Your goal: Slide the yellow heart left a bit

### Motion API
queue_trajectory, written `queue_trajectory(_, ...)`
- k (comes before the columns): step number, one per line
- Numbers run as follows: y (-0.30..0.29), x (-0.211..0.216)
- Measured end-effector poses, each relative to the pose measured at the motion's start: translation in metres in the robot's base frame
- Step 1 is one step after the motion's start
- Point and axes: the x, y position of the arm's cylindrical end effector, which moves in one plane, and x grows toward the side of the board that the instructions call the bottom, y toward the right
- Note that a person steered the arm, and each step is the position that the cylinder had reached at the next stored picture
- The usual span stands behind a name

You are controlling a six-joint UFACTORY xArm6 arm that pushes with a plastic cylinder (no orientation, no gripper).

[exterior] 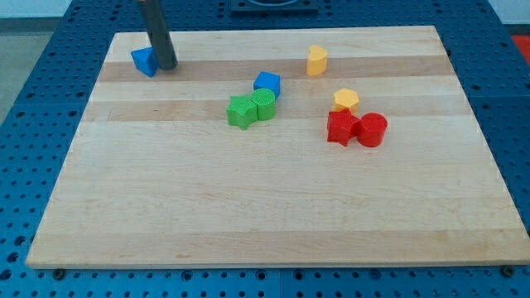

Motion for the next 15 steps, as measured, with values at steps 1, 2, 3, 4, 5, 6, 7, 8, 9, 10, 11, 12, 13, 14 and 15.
queue_trajectory(1,0.018,0.000)
queue_trajectory(2,0.027,0.000)
queue_trajectory(3,0.031,0.000)
queue_trajectory(4,0.031,0.000)
queue_trajectory(5,0.031,0.000)
queue_trajectory(6,0.042,-0.017)
queue_trajectory(7,0.092,-0.051)
queue_trajectory(8,0.183,-0.054)
queue_trajectory(9,0.215,-0.054)
queue_trajectory(10,0.228,-0.055)
queue_trajectory(11,0.270,-0.055)
queue_trajectory(12,0.291,-0.055)
queue_trajectory(13,0.296,-0.055)
queue_trajectory(14,0.281,-0.025)
queue_trajectory(15,0.280,-0.018)
